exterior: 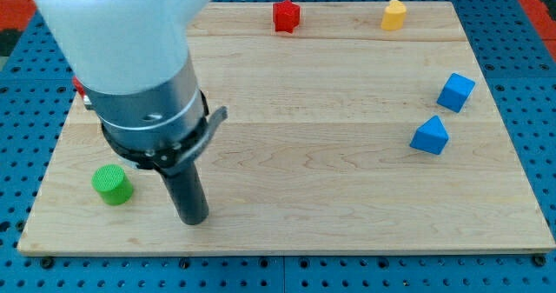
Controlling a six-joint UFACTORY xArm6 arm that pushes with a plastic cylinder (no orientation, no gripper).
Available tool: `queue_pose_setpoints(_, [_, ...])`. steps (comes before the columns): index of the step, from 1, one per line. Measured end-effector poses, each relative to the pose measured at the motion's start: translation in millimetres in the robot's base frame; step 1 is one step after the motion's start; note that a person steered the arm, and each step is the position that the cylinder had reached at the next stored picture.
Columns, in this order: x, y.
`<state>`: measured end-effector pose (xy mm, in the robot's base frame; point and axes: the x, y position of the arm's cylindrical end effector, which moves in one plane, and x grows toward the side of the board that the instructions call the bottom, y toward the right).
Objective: Point your arm at the blue triangle
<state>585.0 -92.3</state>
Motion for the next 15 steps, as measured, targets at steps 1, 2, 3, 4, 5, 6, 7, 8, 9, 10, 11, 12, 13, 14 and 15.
queue_pose_setpoints(1, [-8,57])
queue_pose_setpoints(2, [-32,92])
queue_pose_setpoints(3, [-46,105])
queue_pose_setpoints(4, [-52,113])
queue_pose_setpoints(5, [-52,114])
queue_pose_setpoints(6, [-68,114])
queue_pose_setpoints(7, [-121,110])
queue_pose_setpoints(8, [-178,78])
queue_pose_setpoints(9, [-221,30])
queue_pose_setpoints(10, [-222,-19])
queue_pose_setpoints(11, [-222,-43])
queue_pose_setpoints(12, [-222,-48])
queue_pose_setpoints(13, [-221,-47])
queue_pose_setpoints(14, [-200,3])
queue_pose_setpoints(15, [-179,72])
